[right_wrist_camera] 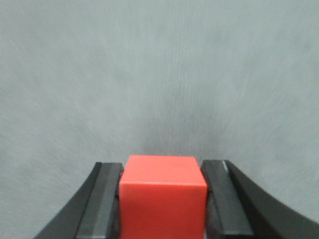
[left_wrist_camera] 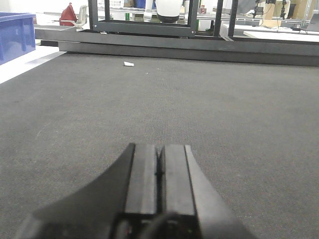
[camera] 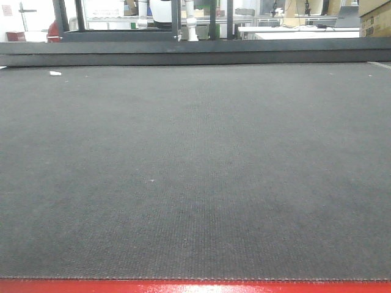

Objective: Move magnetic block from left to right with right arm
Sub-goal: 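Hold the red cube raised in the right gripper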

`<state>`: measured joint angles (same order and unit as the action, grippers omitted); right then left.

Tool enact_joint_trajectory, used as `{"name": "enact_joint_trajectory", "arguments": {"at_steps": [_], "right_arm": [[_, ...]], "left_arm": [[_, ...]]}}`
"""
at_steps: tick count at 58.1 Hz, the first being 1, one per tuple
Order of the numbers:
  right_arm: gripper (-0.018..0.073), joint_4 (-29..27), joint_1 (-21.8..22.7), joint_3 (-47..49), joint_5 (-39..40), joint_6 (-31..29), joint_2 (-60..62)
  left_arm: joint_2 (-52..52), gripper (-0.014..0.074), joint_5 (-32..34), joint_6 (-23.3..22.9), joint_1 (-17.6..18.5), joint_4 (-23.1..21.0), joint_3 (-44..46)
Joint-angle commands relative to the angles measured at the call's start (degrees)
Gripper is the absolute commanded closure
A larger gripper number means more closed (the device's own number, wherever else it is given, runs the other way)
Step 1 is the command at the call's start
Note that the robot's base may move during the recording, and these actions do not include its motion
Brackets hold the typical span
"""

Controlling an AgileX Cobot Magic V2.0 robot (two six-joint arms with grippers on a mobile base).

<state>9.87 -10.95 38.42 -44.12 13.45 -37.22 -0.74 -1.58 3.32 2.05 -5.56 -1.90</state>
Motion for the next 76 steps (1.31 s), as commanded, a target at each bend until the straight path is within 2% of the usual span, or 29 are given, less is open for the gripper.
{"name": "enact_joint_trajectory", "arguments": {"at_steps": [1, 16, 26, 76], "right_arm": [[0.0366, 0.8, -0.5, 1.3, 2.9, -0.7, 5.4], [0.0366, 0.8, -1.2, 1.3, 2.0, -0.7, 19.2], [0.0366, 0.8, -1.2, 1.3, 2.0, -0.7, 23.7], [0.0366, 0.8, -1.2, 1.3, 2.0, -0.7, 24.3]], "left_arm": [[-0.8, 0.0722, 4.9, -0.3, 0.0, -0.3, -0.5], [-0.8, 0.0722, 4.9, -0.3, 0.0, -0.3, -0.5], [-0.8, 0.0722, 4.9, -0.3, 0.0, -0.3, -0.5], [-0.8, 0.0722, 4.9, -0.3, 0.0, -0.3, -0.5]]}}
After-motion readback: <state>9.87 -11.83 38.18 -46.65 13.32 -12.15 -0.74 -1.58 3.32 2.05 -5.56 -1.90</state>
